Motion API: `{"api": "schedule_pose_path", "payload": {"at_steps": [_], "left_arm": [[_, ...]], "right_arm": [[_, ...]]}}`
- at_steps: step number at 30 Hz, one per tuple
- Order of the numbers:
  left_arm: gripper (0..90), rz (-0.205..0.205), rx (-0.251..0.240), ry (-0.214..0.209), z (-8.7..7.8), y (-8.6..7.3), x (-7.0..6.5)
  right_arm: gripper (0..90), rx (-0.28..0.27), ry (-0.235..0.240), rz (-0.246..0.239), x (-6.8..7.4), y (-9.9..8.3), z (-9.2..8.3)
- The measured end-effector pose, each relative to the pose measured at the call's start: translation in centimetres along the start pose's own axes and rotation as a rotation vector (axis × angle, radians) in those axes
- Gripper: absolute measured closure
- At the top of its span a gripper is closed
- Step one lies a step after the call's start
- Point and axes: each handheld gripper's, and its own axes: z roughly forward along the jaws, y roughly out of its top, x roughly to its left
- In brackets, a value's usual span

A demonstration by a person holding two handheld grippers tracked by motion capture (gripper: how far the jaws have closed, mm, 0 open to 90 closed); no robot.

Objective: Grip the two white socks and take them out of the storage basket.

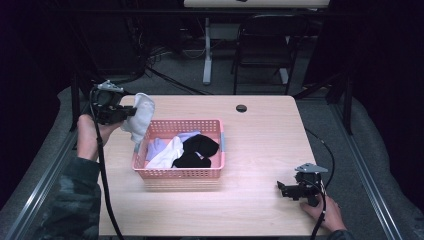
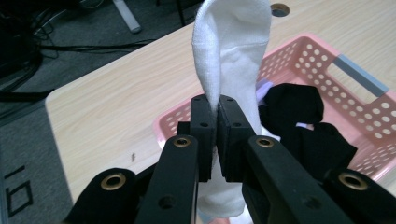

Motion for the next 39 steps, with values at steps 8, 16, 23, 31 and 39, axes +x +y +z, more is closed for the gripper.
{"api": "schedule_pose_path", "payload": {"at_steps": [8, 16, 23, 31, 39], "left_arm": [[85.8, -0.048, -0.01, 0.036, -1.3, -1.3, 1.8], [85.8, -0.101, -0.006, 0.066, -2.0, -3.1, 3.7], [85.8, -0.143, 0.027, 0.088, -2.0, -5.1, 5.1], [85.8, -0.2, 0.058, 0.09, -1.1, -7.3, 6.3], [85.8, -0.239, 0.118, 0.076, 0.9, -9.2, 6.6]], "right_arm": [[0.0, 0.001, -0.002, 0.002, 0.0, 0.0, 0.0], [0.0, 0.0, -0.001, 0.001, 0.0, 0.0, 0.0], [0.0, 0.001, -0.002, 0.002, 0.0, 0.0, 0.0], [0.0, 0.001, -0.002, 0.003, 0.0, 0.0, 0.0], [0.0, 0.001, -0.003, 0.003, 0.0, 0.0, 0.0]]}}
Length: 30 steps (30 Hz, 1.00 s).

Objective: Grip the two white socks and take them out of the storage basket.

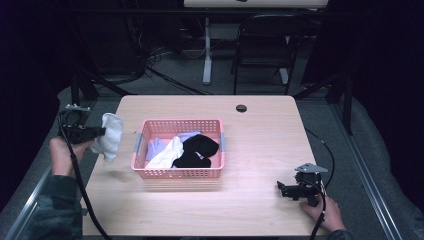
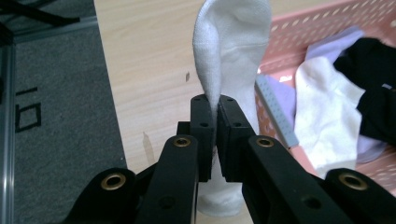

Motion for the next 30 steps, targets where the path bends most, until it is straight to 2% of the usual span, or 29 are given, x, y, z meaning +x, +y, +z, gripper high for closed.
{"api": "schedule_pose_path", "payload": {"at_steps": [10, 16, 20, 24, 27, 30], "left_arm": [[85.6, -0.054, 0.104, -0.041, 4.3, -2.6, 0.4], [84.7, -0.068, 0.188, -0.065, 7.0, -4.1, 0.4], [82.3, -0.086, 0.231, -0.099, 8.8, -5.3, 0.6], [72.5, -0.091, 0.249, -0.149, 9.6, -6.0, 0.6], [58.7, -0.087, 0.225, -0.128, 9.1, -5.8, 0.5], [40.3, -0.094, 0.198, -0.106, 8.2, -5.5, 0.5]], "right_arm": [[0.0, 0.0, 0.0, 0.001, 0.0, 0.0, 0.0], [0.0, 0.0, 0.0, 0.0, 0.0, 0.0, 0.0], [0.0, 0.001, 0.001, 0.0, 0.0, 0.0, 0.0], [0.0, 0.0, -0.001, 0.001, 0.0, 0.0, 0.0], [0.0, -0.003, 0.001, 0.003, 0.0, 0.0, 0.0], [0.0, 0.0, -0.003, 0.002, 0.0, 0.0, 0.0]]}}
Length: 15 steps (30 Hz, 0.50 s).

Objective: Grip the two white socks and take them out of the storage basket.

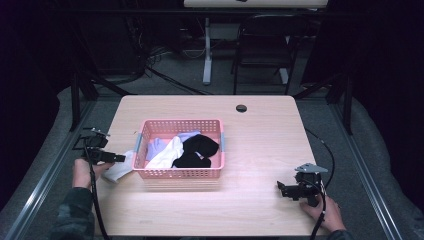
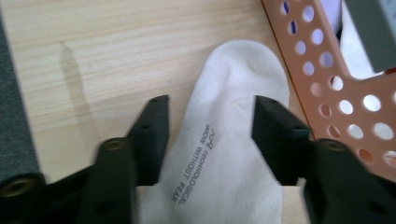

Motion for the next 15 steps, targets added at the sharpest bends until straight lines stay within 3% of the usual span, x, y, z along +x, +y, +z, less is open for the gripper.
{"api": "schedule_pose_path", "payload": {"at_steps": [5, 7, 12, 15], "left_arm": [[22.0, -0.015, -0.106, 0.031, -3.1, 0.6, -0.2], [17.6, -0.001, -0.139, 0.04, -4.3, 1.1, -0.5], [14.0, 0.086, -0.226, 0.054, -7.6, 3.3, -3.0], [12.4, 0.149, -0.256, 0.048, -8.4, 4.6, -5.1]], "right_arm": [[0.0, 0.001, 0.002, -0.002, 0.0, 0.0, 0.0], [0.0, -0.002, 0.004, 0.001, 0.0, 0.0, 0.0], [0.0, -0.002, 0.004, 0.001, 0.0, 0.0, 0.0], [0.0, -0.001, 0.004, 0.001, 0.0, 0.0, 0.0]]}}
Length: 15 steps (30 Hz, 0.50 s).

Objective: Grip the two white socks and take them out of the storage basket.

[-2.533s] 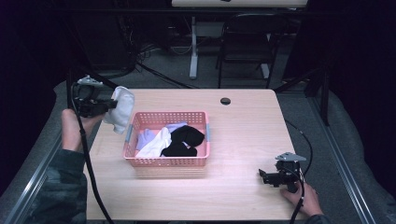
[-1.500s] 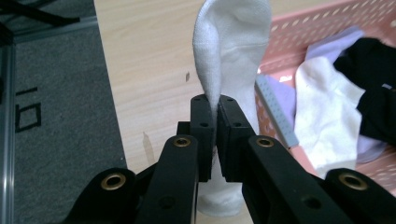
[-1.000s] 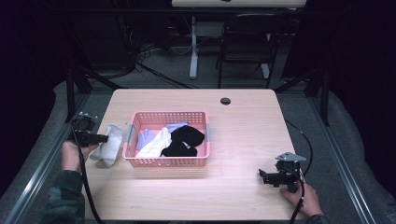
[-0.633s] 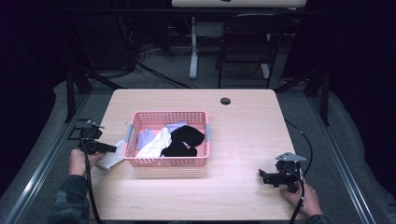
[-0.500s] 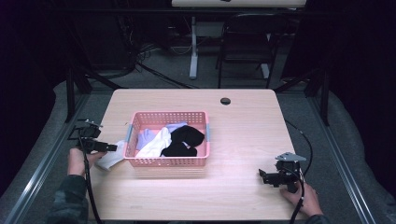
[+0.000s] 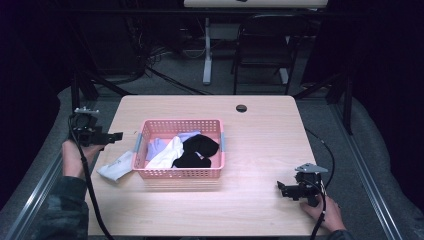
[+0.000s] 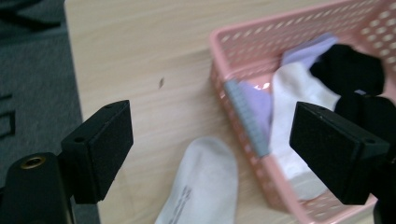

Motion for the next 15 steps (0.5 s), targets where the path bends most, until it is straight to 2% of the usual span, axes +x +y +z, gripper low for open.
{"api": "schedule_pose_path", "payload": {"at_steps": [4, 6, 7, 9, 12, 13, 14, 15], "left_arm": [[7.3, 0.065, 0.003, -0.018, 0.8, 1.9, -2.3], [5.0, 0.084, 0.016, -0.036, 1.7, 2.5, -3.4], [5.0, 0.084, 0.016, -0.036, 1.7, 2.5, -3.4], [5.1, 0.115, 0.045, -0.058, 3.3, 3.2, -4.9], [5.6, 0.135, 0.083, -0.09, 5.1, 3.5, -6.0], [5.7, 0.135, 0.083, -0.09, 5.1, 3.5, -6.0], [4.0, 0.145, 0.109, -0.103, 6.3, 3.6, -6.6], [1.8, 0.15, 0.119, -0.107, 6.8, 3.6, -6.8]], "right_arm": [[0.0, 0.002, -0.002, -0.003, 0.0, 0.0, 0.0], [0.0, 0.002, -0.002, -0.003, 0.0, 0.0, 0.0], [0.0, 0.002, -0.002, -0.003, 0.0, 0.0, 0.0], [0.0, 0.002, -0.002, -0.003, 0.0, 0.0, 0.0], [0.0, 0.002, -0.002, -0.003, 0.0, 0.0, 0.0], [0.0, 0.002, -0.002, -0.003, 0.0, 0.0, 0.0], [0.0, 0.002, -0.002, -0.002, 0.0, 0.0, 0.0], [0.0, 0.0, 0.001, -0.001, 0.0, 0.0, 0.0]]}}
